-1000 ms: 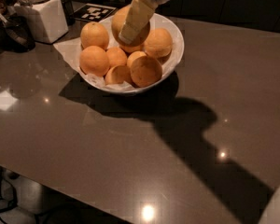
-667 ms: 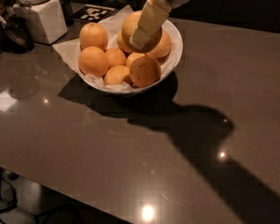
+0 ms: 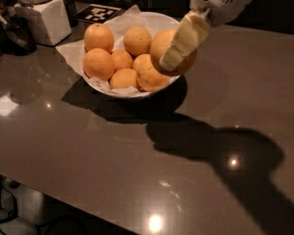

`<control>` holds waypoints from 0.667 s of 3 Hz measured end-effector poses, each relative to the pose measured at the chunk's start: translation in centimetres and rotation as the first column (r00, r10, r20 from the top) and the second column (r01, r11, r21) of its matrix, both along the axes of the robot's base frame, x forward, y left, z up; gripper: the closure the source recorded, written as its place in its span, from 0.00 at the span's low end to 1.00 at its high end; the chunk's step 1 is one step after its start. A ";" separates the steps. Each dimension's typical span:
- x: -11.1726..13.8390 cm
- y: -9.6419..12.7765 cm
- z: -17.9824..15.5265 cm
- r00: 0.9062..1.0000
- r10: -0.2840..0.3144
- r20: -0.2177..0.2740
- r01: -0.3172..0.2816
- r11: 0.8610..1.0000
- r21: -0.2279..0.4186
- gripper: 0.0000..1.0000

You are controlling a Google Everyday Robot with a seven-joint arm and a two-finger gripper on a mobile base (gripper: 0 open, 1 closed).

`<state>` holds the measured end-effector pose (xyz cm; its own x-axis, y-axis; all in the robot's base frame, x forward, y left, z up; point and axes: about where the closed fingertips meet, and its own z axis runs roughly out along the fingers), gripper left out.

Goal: Pick orange from white bowl

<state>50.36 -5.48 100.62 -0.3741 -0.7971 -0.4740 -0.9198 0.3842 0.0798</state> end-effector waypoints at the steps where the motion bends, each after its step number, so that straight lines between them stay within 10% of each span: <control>1: -2.6 -1.6 -0.4 0.998 -0.043 -0.044 0.043 0.999 0.002 1.00; 2: -5.2 -2.4 -0.2 0.994 -0.079 -0.072 0.079 0.997 0.004 1.00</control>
Offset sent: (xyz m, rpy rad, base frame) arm -0.0902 -0.0378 -0.0021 -0.0052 0.1347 -0.1154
